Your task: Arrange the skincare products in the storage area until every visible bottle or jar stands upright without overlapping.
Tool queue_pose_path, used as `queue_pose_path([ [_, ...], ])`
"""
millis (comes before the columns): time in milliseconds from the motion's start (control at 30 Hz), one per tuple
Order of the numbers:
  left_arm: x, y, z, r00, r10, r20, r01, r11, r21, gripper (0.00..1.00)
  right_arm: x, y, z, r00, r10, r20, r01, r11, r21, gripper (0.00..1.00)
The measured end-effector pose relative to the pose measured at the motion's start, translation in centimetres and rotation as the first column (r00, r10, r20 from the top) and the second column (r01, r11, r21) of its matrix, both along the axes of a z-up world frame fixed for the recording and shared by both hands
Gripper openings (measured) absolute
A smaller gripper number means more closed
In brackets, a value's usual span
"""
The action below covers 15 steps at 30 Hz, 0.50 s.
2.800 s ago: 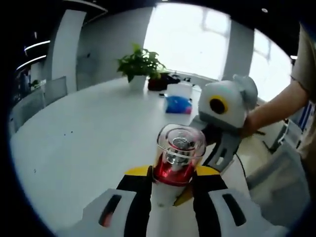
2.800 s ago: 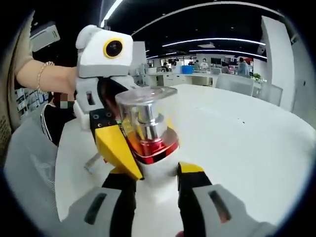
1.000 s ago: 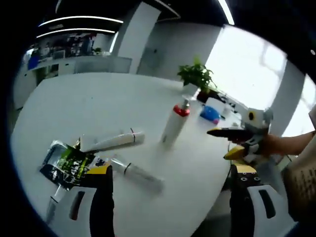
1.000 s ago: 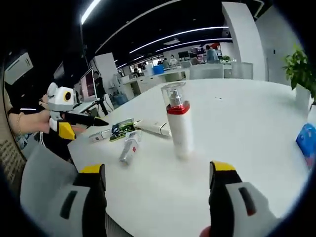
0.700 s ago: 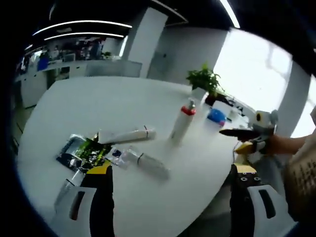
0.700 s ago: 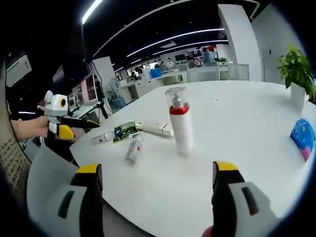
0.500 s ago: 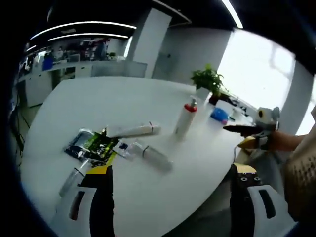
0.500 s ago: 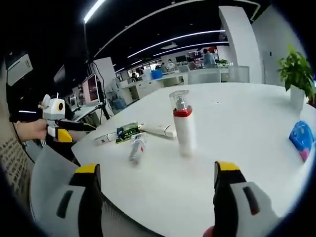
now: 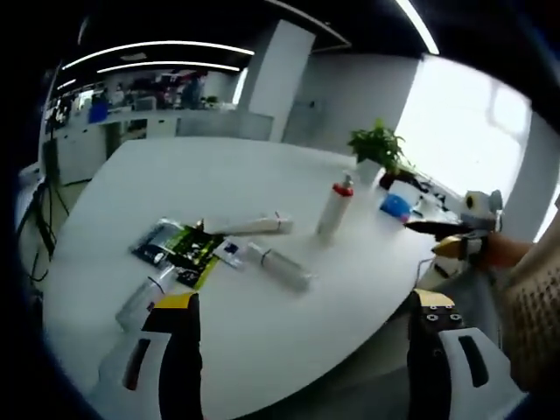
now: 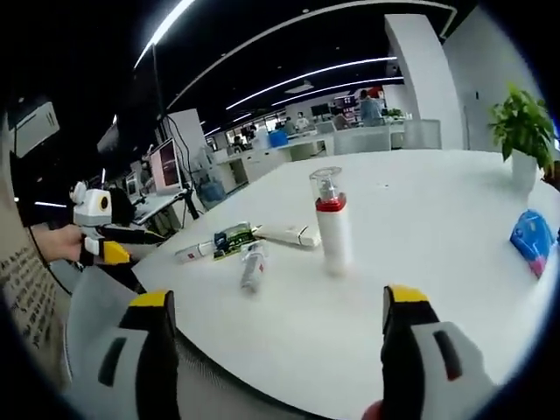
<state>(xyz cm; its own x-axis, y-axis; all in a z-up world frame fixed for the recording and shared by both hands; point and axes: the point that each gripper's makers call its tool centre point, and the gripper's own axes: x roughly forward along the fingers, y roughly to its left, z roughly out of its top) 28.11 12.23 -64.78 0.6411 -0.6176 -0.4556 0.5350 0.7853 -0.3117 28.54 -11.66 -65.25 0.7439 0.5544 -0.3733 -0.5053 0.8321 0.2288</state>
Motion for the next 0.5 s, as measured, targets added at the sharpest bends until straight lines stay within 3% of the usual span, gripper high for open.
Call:
queue_pose_path([
  [500, 0.3, -0.3, -0.6, 1.0, -0.012, -0.006, 0.012, 1.0, 0.0, 0.97, 0.5, -1.3, -0.2, 1.0, -0.022, -0.007, 0.022, 1.0, -0.019, 0.98],
])
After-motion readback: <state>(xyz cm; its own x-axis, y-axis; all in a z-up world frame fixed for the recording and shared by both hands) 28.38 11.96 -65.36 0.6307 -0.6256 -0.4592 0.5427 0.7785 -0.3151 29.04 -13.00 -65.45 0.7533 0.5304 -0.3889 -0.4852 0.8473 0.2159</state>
